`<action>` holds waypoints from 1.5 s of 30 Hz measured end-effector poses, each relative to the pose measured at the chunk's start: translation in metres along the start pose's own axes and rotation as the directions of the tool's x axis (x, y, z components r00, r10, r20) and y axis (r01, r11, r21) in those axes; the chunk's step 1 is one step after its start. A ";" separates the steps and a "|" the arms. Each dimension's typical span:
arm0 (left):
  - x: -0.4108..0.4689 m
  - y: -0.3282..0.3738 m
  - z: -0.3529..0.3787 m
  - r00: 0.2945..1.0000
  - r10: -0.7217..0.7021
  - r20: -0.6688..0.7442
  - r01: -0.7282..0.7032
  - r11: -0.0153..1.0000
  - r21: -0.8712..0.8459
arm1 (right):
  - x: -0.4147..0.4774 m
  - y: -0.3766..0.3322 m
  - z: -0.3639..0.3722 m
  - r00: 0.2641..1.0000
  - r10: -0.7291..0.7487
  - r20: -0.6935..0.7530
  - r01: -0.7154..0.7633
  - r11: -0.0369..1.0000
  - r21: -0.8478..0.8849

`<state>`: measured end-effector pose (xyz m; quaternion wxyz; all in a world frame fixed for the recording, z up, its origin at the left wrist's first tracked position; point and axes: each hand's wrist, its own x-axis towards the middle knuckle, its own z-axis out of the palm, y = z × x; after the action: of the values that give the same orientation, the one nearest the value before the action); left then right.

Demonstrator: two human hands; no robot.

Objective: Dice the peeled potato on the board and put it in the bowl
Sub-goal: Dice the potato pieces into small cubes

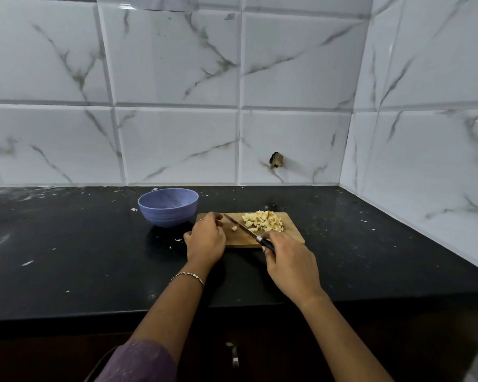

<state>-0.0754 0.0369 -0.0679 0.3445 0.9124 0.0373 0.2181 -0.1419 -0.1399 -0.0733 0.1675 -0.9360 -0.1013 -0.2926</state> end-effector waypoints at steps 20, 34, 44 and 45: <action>0.002 -0.005 0.003 0.996 0.068 0.063 -0.073 0.994 0.086 | 0.003 0.005 0.002 0.986 0.165 -0.016 -0.164 0.985 0.048; 0.014 -0.012 0.019 0.920 0.265 0.287 -0.312 0.941 0.131 | 0.070 0.076 0.001 0.934 0.349 -0.075 -0.353 0.935 -0.047; 0.023 -0.022 0.027 0.914 0.313 0.259 -0.359 0.920 0.158 | 0.100 0.114 0.030 0.932 0.355 0.076 -0.345 0.931 -0.116; 0.024 -0.022 0.026 0.915 0.312 0.255 -0.357 0.922 0.151 | 0.101 0.116 0.031 0.932 0.351 0.088 -0.342 0.934 -0.103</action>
<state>-0.0409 0.0427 -0.0907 0.2131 0.9532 -0.1383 0.1640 -0.0113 -0.2266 -0.0681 0.1707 -0.9596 0.0694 -0.2128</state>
